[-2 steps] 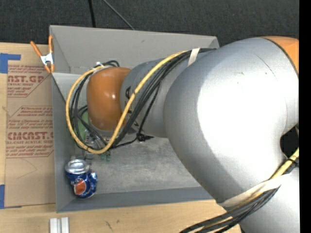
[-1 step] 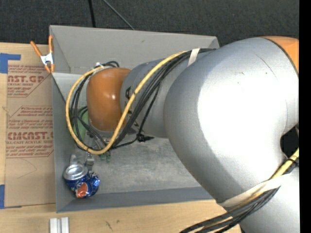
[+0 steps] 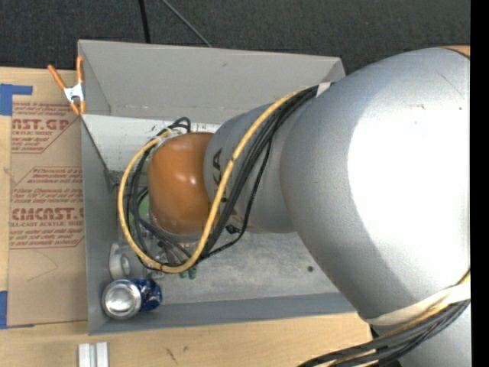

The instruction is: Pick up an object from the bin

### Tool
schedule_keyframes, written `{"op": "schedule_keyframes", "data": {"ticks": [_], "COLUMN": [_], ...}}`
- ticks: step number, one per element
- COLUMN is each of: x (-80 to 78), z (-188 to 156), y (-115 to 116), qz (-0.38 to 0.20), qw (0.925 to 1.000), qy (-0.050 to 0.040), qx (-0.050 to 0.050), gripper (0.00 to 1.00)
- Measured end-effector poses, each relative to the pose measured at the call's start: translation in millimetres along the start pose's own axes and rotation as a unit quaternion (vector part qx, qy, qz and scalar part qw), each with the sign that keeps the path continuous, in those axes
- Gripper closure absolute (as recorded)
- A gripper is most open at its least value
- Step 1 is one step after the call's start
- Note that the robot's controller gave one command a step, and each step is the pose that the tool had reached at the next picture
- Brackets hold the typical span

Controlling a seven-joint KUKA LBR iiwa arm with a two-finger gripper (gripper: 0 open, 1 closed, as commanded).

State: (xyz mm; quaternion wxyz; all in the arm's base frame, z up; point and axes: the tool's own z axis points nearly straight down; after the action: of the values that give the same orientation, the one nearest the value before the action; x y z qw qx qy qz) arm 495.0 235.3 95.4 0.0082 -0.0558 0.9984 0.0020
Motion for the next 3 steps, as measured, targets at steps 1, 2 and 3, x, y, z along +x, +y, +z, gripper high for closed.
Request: {"op": "schedule_keyframes", "data": {"ticks": [1,2,3], "x": [2.1,-0.2,0.9], "z": [12.3,14.9,15.0], "y": [10.0,5.6,3.5], "qz": [-0.056,-0.138,-0.324], "qw": [0.9984,0.9904,0.946], "qy": [-0.0066,-0.0083,-0.0094], "qx": [0.0,0.003,0.007], "gripper": [0.0,0.0,0.0]}}
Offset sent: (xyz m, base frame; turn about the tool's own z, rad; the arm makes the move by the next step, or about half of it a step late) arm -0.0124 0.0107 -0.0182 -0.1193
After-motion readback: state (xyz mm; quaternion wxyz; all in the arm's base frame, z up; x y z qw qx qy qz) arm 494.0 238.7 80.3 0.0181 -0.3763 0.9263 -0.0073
